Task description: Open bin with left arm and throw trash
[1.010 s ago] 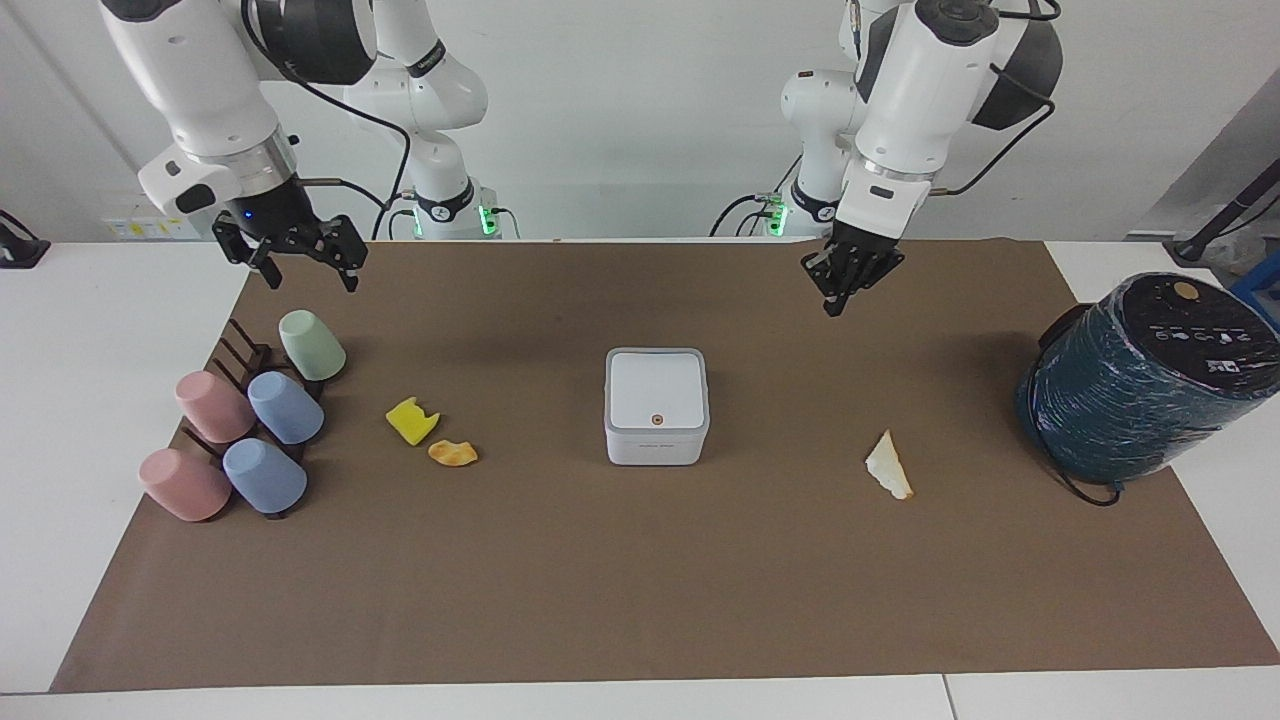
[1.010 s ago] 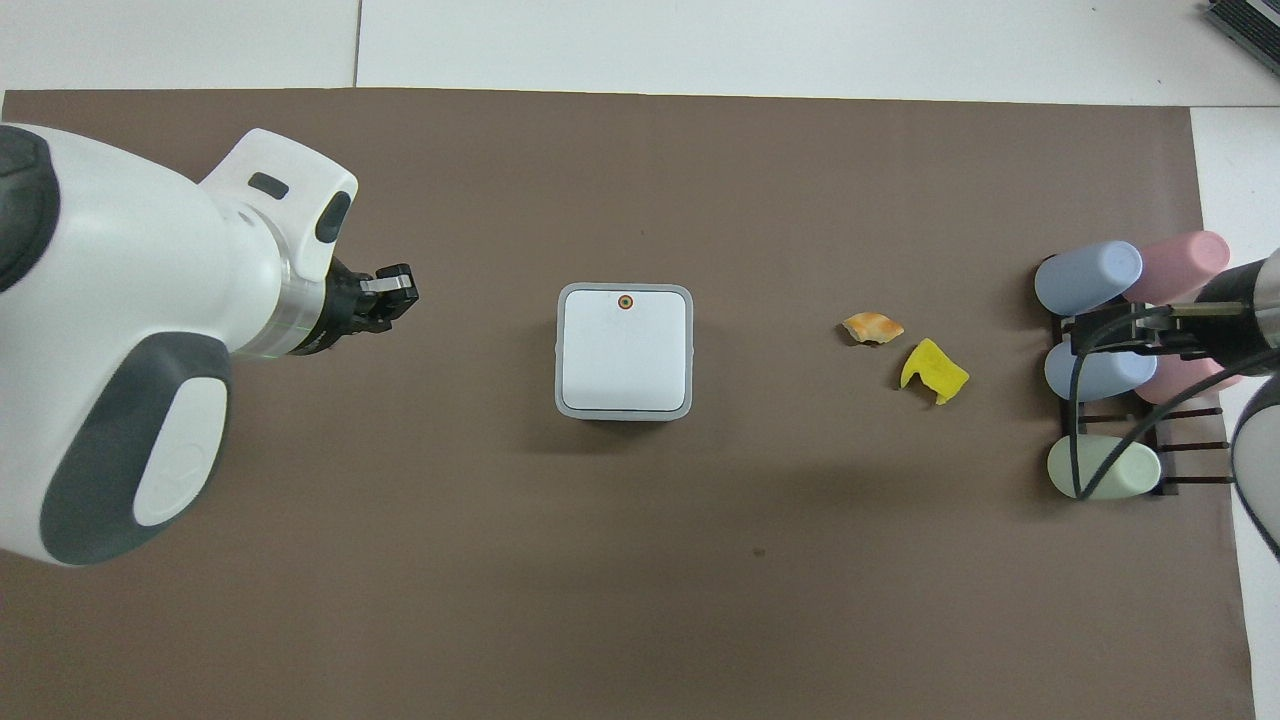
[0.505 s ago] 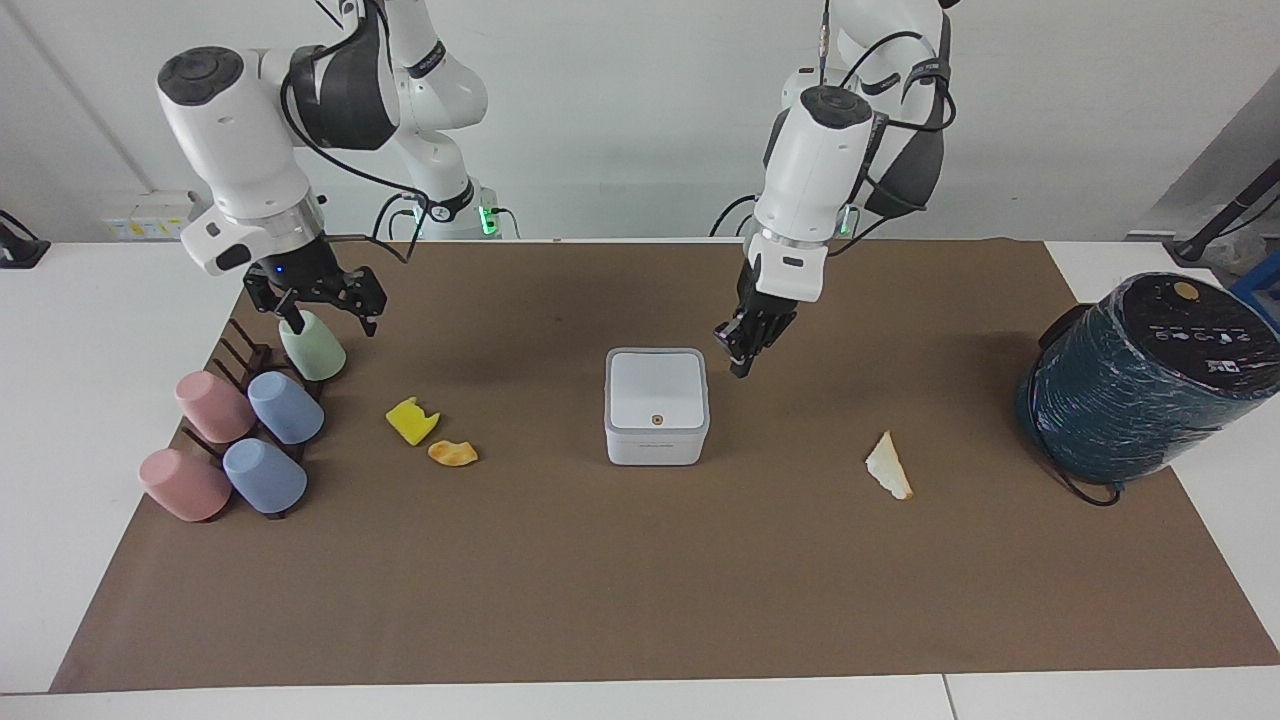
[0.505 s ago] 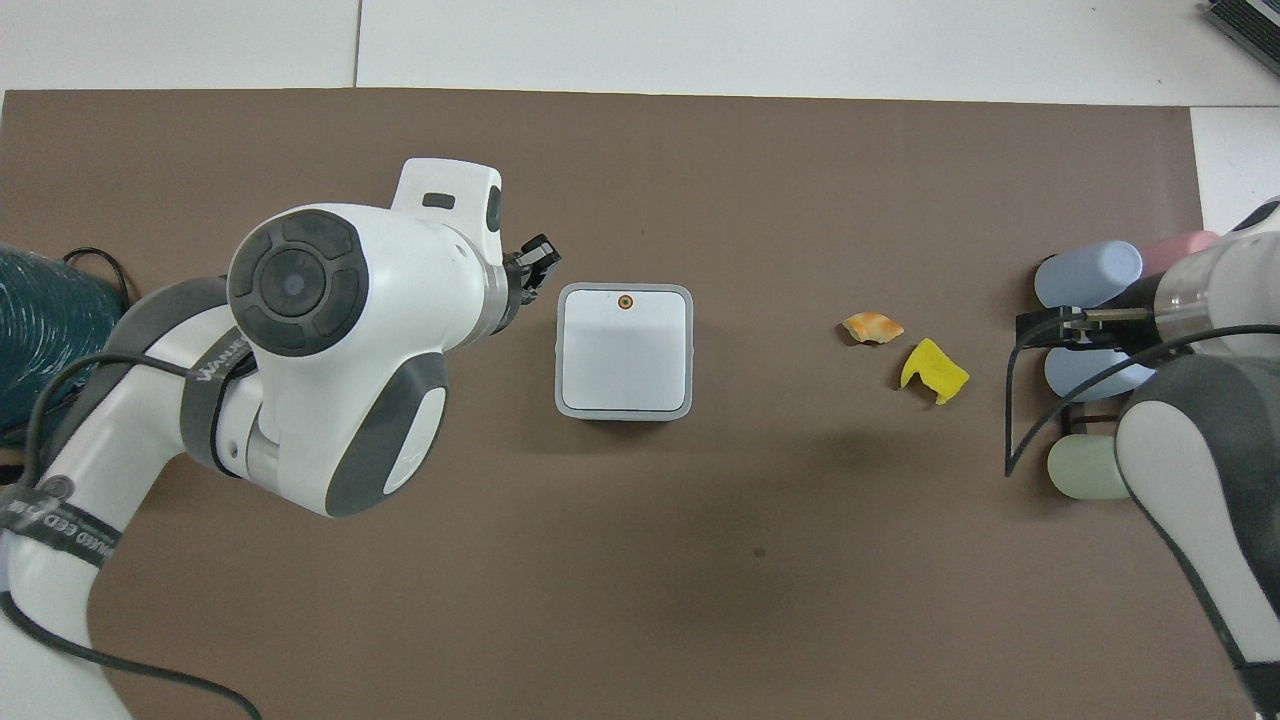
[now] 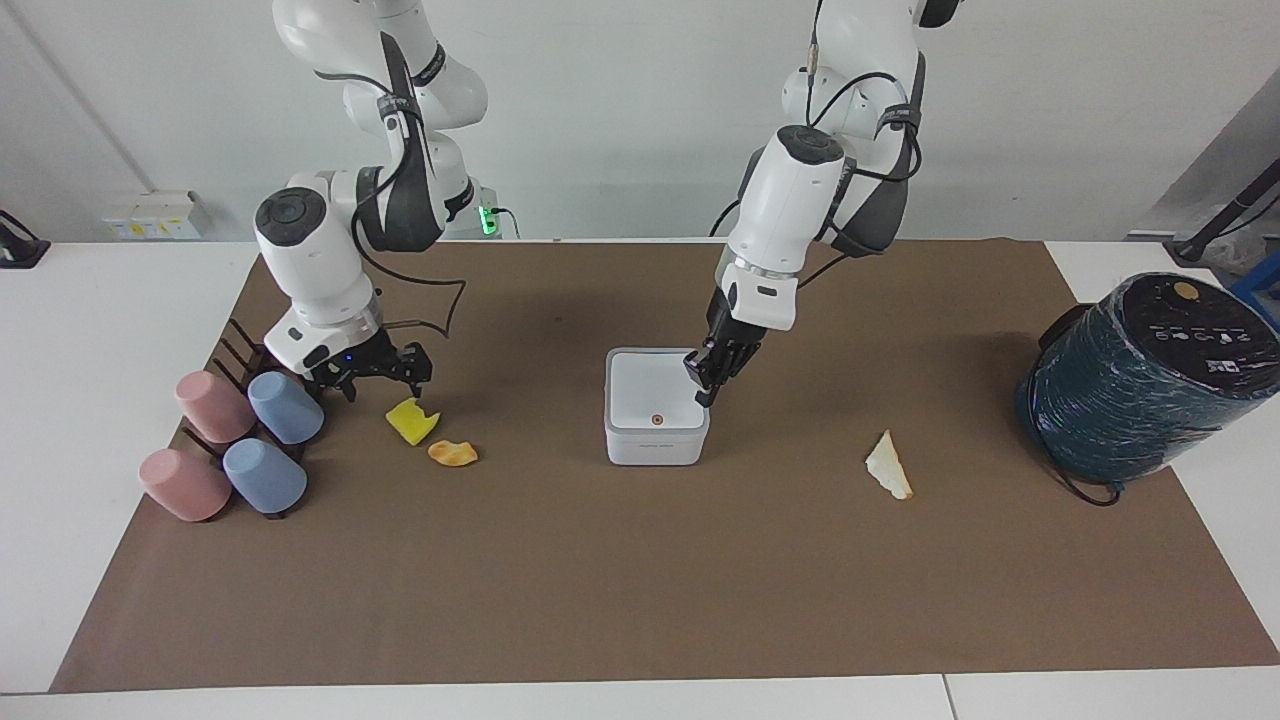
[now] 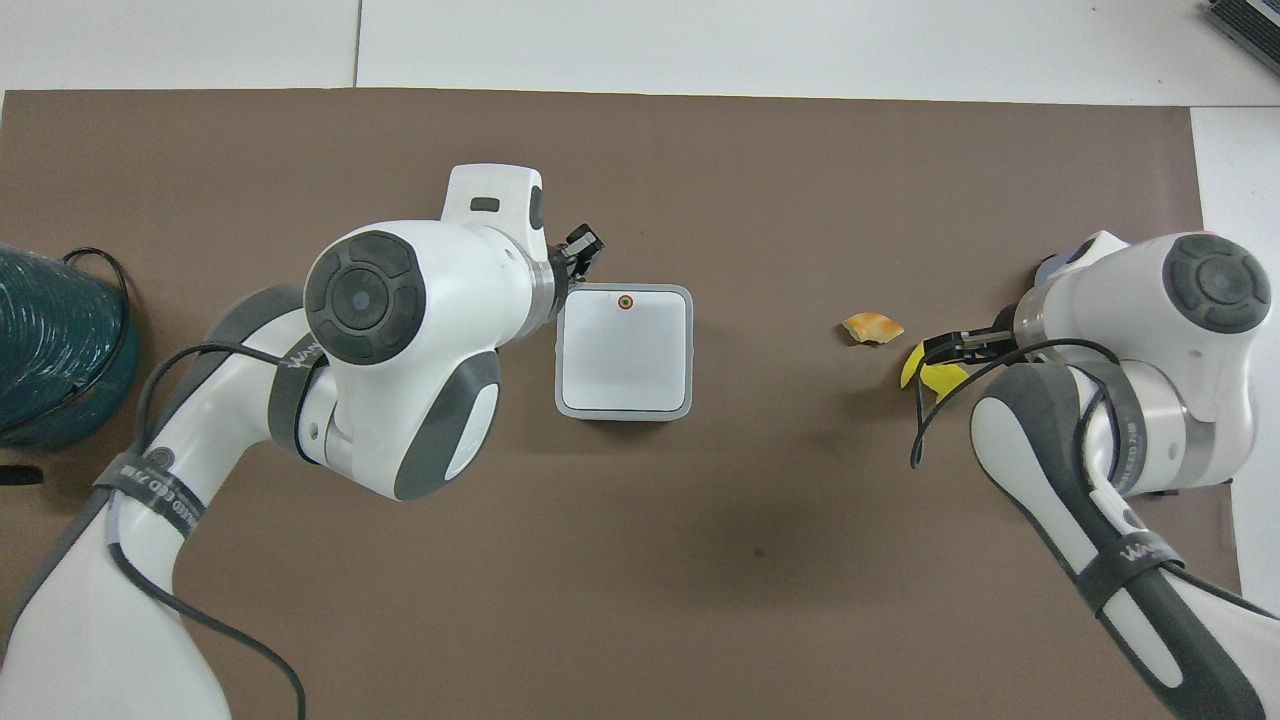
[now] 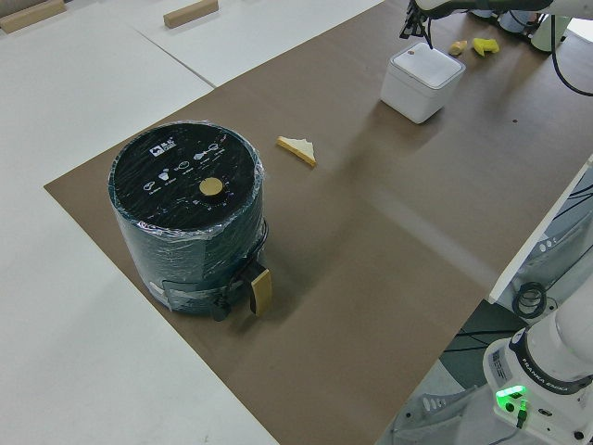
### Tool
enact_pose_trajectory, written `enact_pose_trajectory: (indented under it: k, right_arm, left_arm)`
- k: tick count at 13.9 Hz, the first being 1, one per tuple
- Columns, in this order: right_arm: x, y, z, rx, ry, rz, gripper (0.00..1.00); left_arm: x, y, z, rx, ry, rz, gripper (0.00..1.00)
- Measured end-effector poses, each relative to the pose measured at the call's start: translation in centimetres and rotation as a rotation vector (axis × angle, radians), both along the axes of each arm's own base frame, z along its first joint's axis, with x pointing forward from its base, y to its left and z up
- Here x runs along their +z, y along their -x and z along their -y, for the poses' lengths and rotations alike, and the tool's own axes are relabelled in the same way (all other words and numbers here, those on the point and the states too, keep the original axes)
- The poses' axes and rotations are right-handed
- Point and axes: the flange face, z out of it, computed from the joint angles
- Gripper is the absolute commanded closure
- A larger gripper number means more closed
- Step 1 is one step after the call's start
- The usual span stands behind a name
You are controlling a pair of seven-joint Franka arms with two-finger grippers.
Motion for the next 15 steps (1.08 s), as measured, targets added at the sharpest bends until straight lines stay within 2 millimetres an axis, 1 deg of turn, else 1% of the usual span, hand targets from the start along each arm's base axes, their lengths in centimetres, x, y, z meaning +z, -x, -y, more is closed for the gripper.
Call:
enact_pose_trajectory:
  k: [2,3,7,8,12,13,14,15]
  right_arm:
    - [-2.4,0.7,0.0,0.001,-0.003,0.021,0.0]
    - [-3.1,0.9,0.0,-0.004,-0.008,0.025,0.0]
    - [-4.4,0.7,0.0,0.018,-0.023,0.035,0.0]
    - [-4.6,0.8,0.0,0.013,-0.032,0.032,0.0]
    - [-5.3,0.7,0.0,0.02,-0.053,0.037,0.0]
    - [-5.6,0.8,0.0,0.03,-0.053,0.031,0.0]
    - [-5.9,1.0,0.1,0.041,-0.052,0.024,0.0]
    - [-6.2,1.2,0.2,0.05,-0.052,0.019,0.05]
  left_arm:
    - [-1.7,0.3,1.6,-0.004,0.008,-0.005,1.0]
    - [-2.3,0.5,2.1,-0.009,0.007,-0.009,1.0]
    - [-4.4,0.9,3.3,-0.026,-0.005,-0.032,1.0]
    - [-4.6,0.9,3.4,-0.027,-0.003,-0.029,1.0]
    - [-4.3,0.8,3.5,-0.028,-0.005,-0.032,1.0]
    - [-3.6,0.6,3.5,-0.03,-0.015,-0.048,1.0]
    - [-2.3,0.2,3.4,-0.03,-0.031,-0.074,1.0]
    - [-0.5,-0.5,2.8,-0.025,-0.05,-0.104,1.0]
